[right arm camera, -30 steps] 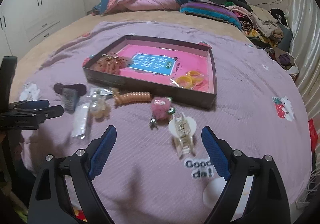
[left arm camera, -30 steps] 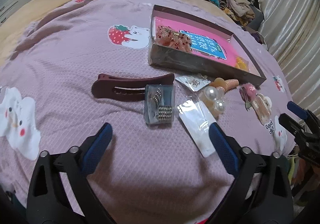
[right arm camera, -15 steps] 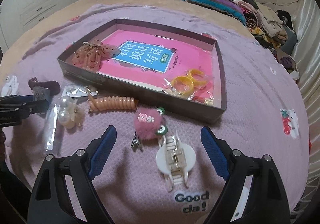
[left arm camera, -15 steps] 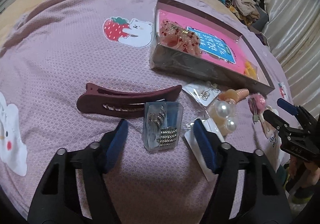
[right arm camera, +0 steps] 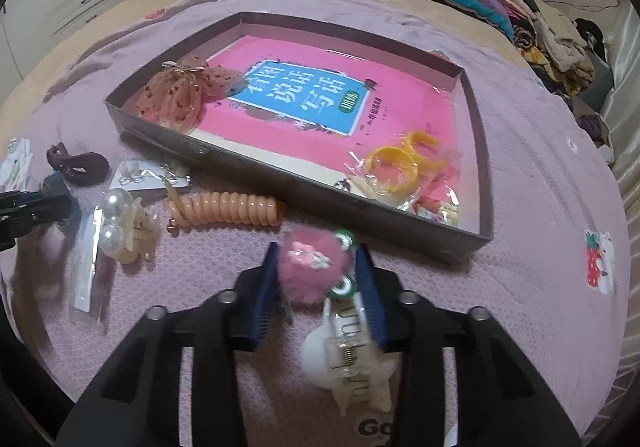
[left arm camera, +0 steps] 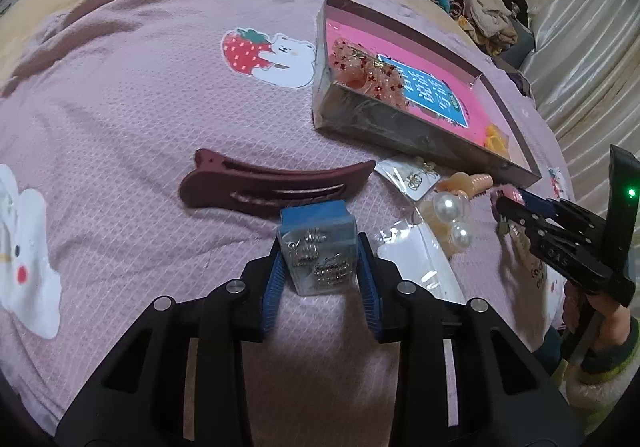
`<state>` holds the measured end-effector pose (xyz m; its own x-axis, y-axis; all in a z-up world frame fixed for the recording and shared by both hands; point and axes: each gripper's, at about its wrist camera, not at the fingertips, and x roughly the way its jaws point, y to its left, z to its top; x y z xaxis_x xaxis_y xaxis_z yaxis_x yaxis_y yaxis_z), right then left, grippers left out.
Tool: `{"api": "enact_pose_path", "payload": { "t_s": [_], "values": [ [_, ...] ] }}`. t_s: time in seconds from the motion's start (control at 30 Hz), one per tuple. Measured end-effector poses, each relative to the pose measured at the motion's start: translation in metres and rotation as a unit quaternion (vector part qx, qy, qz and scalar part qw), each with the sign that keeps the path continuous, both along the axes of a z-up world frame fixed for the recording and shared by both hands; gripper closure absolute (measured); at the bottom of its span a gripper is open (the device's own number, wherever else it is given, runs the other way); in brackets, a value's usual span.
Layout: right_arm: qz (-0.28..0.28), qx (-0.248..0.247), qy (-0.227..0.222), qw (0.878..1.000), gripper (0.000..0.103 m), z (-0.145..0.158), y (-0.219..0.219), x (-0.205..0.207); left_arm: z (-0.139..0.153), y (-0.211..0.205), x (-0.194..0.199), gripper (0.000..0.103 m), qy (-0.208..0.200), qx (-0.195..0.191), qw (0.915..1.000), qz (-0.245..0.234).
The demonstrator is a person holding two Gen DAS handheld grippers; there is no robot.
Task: Organize jewelry
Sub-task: 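Grasp the clear blue hairpin box with the left tool while the right tool grasps the pink pom-pom keychain, then carry both items over the pink tray and open both tools to drop them inside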
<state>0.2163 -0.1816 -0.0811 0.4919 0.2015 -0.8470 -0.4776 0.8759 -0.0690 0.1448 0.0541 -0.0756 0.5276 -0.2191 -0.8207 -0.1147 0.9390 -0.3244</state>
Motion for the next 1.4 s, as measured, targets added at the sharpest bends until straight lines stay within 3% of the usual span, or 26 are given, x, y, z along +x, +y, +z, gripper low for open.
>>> {"api": "enact_pose_path", "payload": {
  "t_s": [0.57,1.4],
  "values": [
    [-0.016,0.103,-0.038,0.994,0.071,0.048,-0.022,-0.053,0.041,0.006,-0.018,0.078,-0.047,0.021,0.9985,0.019],
    [-0.113,0.122,-0.094,0.982,0.071,0.079,-0.109,-0.077,0.080,-0.071,0.018,0.078,-0.085,0.033,0.9935,-0.068]
  ]
}}
